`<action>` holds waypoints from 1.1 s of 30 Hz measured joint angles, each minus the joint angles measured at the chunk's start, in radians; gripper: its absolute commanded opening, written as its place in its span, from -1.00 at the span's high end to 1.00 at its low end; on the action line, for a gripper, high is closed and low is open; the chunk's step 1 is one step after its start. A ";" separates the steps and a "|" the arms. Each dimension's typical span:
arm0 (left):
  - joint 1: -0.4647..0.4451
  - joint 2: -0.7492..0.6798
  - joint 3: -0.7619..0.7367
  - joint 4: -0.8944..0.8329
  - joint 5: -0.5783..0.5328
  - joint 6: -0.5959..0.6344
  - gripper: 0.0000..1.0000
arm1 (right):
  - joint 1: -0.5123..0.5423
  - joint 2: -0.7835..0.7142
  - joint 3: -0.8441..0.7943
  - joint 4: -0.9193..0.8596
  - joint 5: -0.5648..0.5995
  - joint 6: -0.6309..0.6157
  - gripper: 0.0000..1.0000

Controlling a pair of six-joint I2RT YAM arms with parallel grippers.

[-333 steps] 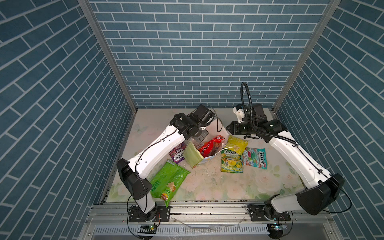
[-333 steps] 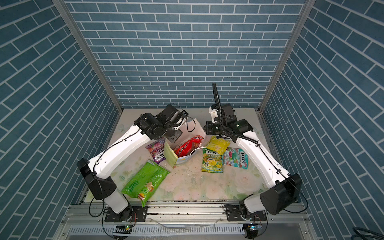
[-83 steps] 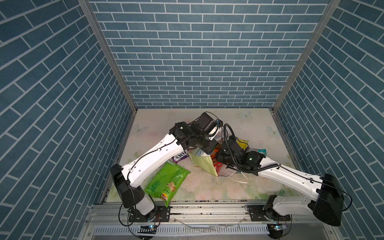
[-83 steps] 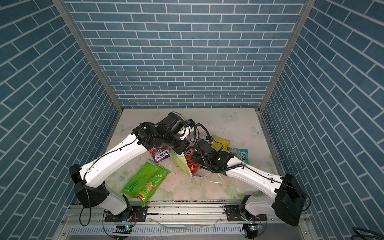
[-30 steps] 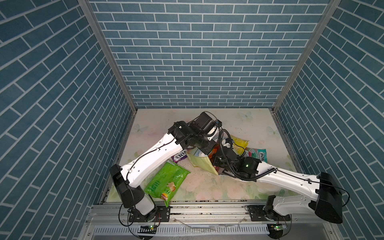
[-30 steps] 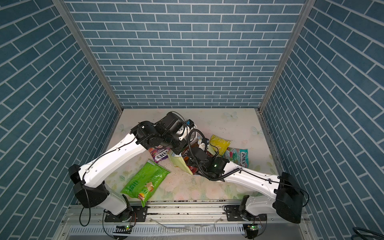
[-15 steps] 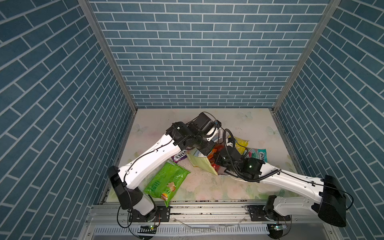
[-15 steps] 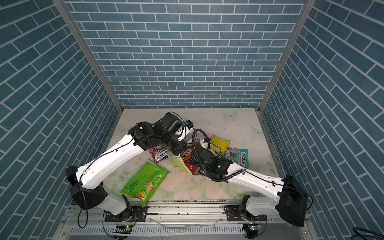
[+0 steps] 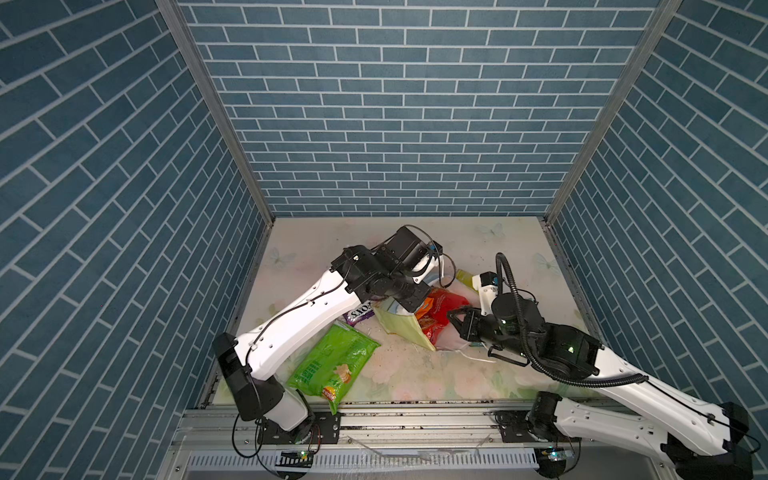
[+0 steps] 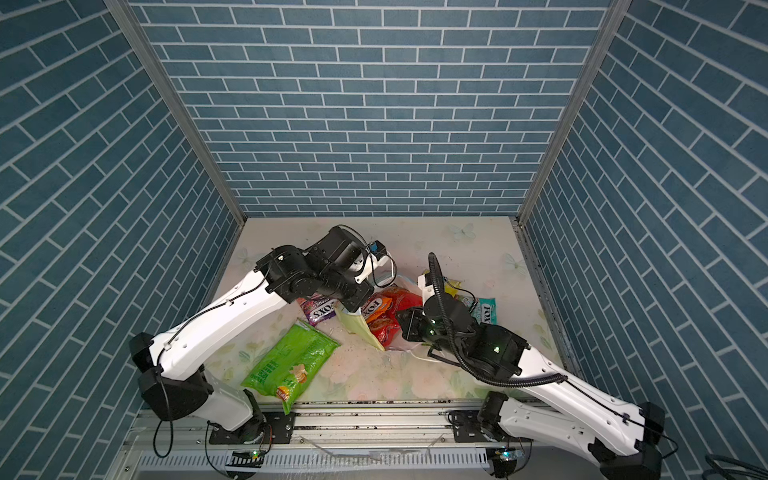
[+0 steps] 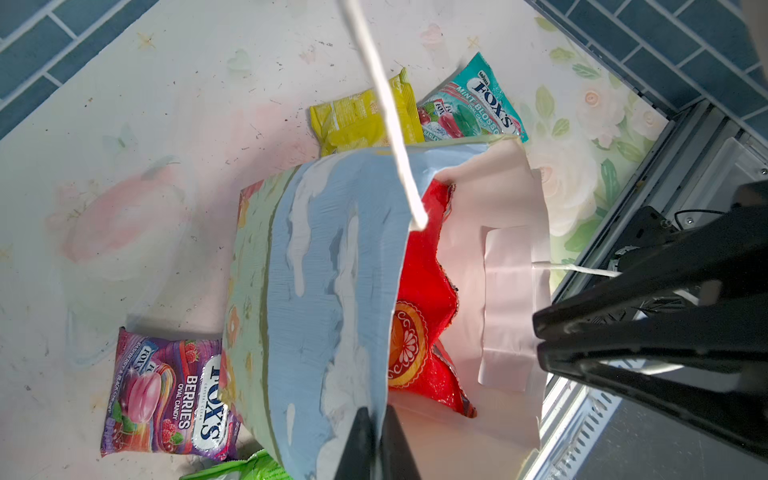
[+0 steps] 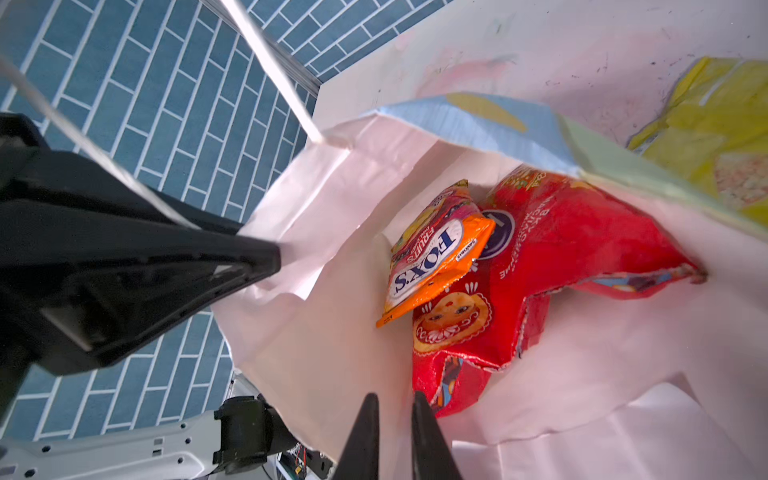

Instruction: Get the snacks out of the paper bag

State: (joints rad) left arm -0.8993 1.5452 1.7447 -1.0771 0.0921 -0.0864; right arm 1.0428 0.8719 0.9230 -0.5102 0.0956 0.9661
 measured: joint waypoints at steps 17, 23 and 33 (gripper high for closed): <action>0.000 -0.041 -0.034 0.019 -0.002 -0.004 0.83 | -0.090 0.083 -0.047 0.003 -0.314 0.078 0.79; 0.000 -0.043 -0.037 0.021 -0.002 -0.004 0.82 | -0.100 0.093 -0.074 0.011 -0.354 0.099 0.79; 0.000 -0.045 -0.041 0.023 -0.002 -0.003 0.82 | -0.139 0.176 -0.074 0.051 -0.368 0.103 0.79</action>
State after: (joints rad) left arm -0.8993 1.5005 1.7035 -1.0542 0.0906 -0.0898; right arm 0.9039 1.0481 0.8486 -0.4595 -0.2726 1.0695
